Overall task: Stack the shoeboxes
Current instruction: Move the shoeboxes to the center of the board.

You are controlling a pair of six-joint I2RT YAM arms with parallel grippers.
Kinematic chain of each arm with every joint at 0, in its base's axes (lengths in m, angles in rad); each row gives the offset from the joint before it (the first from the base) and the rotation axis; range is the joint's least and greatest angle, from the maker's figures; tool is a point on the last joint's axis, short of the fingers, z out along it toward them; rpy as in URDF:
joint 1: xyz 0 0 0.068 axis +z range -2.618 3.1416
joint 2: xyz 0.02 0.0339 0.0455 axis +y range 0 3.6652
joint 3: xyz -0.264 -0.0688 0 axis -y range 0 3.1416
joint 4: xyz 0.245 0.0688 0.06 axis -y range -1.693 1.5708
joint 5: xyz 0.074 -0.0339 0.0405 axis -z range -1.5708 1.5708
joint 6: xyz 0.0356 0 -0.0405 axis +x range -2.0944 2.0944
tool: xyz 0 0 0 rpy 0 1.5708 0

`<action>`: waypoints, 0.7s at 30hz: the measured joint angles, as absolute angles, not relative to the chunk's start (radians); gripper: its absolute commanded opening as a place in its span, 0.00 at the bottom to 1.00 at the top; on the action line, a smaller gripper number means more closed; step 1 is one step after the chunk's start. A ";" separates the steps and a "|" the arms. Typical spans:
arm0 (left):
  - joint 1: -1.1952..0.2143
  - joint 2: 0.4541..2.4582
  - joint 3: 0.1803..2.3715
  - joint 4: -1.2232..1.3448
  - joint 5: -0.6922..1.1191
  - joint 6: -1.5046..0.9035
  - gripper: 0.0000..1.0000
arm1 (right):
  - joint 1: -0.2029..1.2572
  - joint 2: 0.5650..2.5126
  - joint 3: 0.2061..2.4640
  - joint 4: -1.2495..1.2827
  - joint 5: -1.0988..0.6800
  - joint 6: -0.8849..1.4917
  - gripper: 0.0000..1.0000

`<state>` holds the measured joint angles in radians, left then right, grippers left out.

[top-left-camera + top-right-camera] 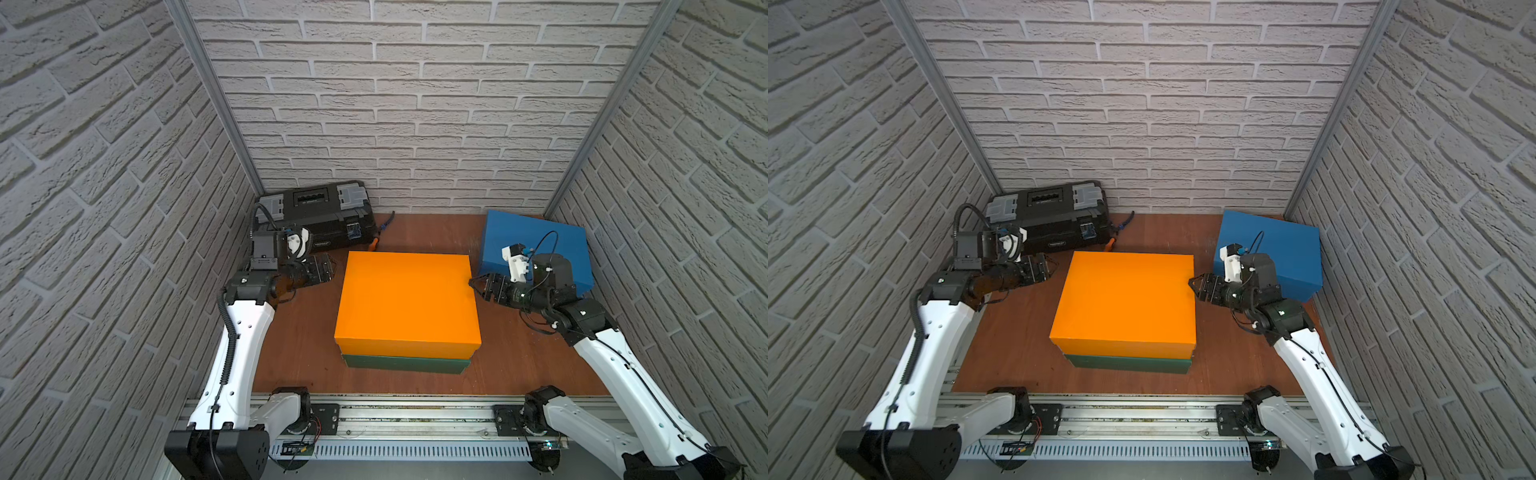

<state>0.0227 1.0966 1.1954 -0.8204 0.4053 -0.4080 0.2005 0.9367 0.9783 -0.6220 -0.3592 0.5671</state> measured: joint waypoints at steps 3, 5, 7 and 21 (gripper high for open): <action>0.081 1.108 1.141 -0.801 0.456 -0.432 0.66 | 0.153 0.944 0.978 -0.611 -0.381 0.577 0.38; 0.106 1.127 1.103 -0.786 0.477 -0.446 0.57 | 0.123 0.953 0.977 -0.596 -0.403 0.590 0.17; 0.119 1.153 1.069 -0.767 0.491 -0.461 0.49 | 0.086 0.971 0.970 -0.577 -0.422 0.598 0.13; 0.109 1.362 0.881 -0.640 0.559 -0.522 0.08 | 0.015 1.227 0.735 -0.448 -0.548 0.632 0.03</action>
